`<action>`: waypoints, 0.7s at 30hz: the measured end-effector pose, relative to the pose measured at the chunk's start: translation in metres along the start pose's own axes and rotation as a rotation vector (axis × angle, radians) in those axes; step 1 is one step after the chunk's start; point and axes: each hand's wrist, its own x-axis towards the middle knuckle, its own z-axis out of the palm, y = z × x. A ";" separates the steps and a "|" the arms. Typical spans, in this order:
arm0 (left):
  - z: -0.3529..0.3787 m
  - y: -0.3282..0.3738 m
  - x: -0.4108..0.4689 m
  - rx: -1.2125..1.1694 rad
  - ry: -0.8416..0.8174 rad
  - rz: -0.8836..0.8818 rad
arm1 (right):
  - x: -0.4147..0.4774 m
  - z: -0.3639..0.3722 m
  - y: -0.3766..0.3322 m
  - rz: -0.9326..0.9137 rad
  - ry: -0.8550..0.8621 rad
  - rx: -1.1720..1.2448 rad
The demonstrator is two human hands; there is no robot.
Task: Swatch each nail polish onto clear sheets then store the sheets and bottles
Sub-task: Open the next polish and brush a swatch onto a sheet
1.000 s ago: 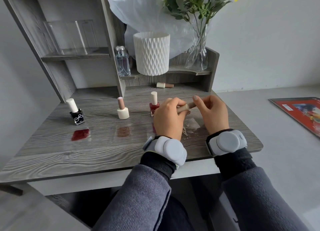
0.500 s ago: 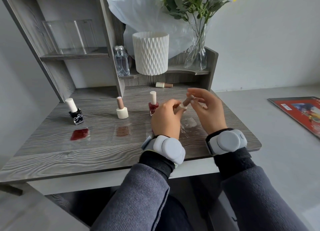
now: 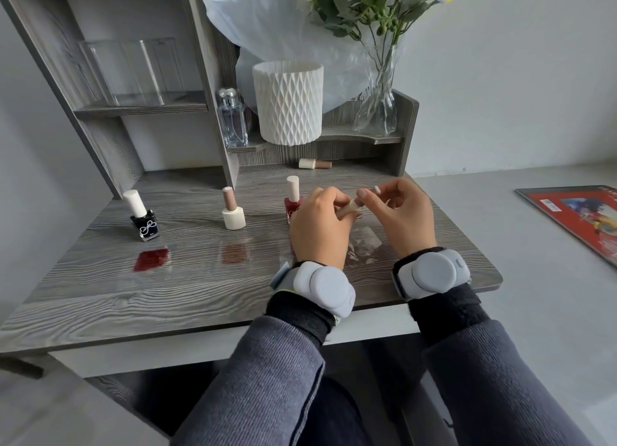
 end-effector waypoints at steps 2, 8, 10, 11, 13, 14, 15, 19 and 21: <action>-0.001 0.001 0.000 -0.010 -0.016 -0.016 | 0.001 0.000 0.000 -0.029 -0.014 0.004; -0.004 0.003 -0.002 -0.002 -0.095 -0.080 | 0.000 0.003 0.000 -0.104 -0.172 -0.050; -0.004 0.003 -0.002 -0.002 -0.099 -0.074 | -0.001 0.005 -0.001 -0.053 -0.185 -0.037; -0.004 0.004 -0.002 0.002 -0.101 -0.071 | -0.001 0.005 -0.001 -0.018 -0.163 -0.043; -0.004 0.004 -0.002 0.022 -0.096 -0.059 | 0.000 0.005 0.000 0.028 -0.090 -0.088; -0.004 0.005 -0.002 0.032 -0.087 -0.051 | 0.000 0.004 0.001 0.036 -0.055 -0.122; -0.003 0.004 -0.001 0.039 -0.071 -0.041 | 0.000 0.004 0.001 0.040 -0.029 -0.152; -0.001 0.002 -0.001 0.057 -0.025 0.004 | 0.000 0.002 0.001 0.029 -0.009 -0.156; 0.000 0.002 -0.001 0.064 -0.018 0.006 | 0.000 0.002 0.000 -0.005 -0.006 -0.120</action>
